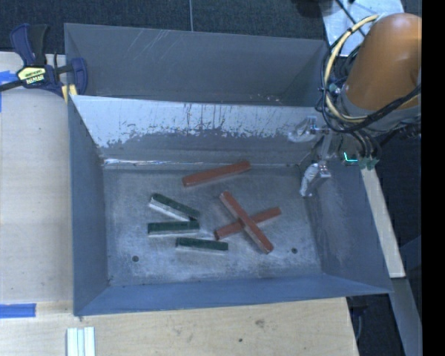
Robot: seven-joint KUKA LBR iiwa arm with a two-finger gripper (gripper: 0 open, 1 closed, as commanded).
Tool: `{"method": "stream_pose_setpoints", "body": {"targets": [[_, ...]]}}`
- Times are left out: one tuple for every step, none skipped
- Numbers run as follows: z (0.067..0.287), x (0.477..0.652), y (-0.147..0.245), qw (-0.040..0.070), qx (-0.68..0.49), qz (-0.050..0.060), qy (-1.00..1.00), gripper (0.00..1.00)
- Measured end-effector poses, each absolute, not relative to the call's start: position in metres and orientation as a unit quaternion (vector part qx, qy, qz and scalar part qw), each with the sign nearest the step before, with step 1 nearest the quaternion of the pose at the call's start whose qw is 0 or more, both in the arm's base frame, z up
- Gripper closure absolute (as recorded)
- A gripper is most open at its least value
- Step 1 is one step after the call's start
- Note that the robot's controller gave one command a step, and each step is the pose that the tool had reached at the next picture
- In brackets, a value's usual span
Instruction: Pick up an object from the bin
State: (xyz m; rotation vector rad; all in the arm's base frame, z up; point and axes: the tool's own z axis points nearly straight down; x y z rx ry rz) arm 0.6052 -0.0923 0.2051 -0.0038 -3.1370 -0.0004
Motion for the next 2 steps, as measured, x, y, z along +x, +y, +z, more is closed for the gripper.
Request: {"method": "stream_pose_setpoints", "body": {"targets": [[0.210,0.607,-0.092,-0.002,0.000,0.000,-1.000,0.00],[0.149,0.591,-0.068,-0.004,-0.013,0.000,-1.000,0.00]]}}
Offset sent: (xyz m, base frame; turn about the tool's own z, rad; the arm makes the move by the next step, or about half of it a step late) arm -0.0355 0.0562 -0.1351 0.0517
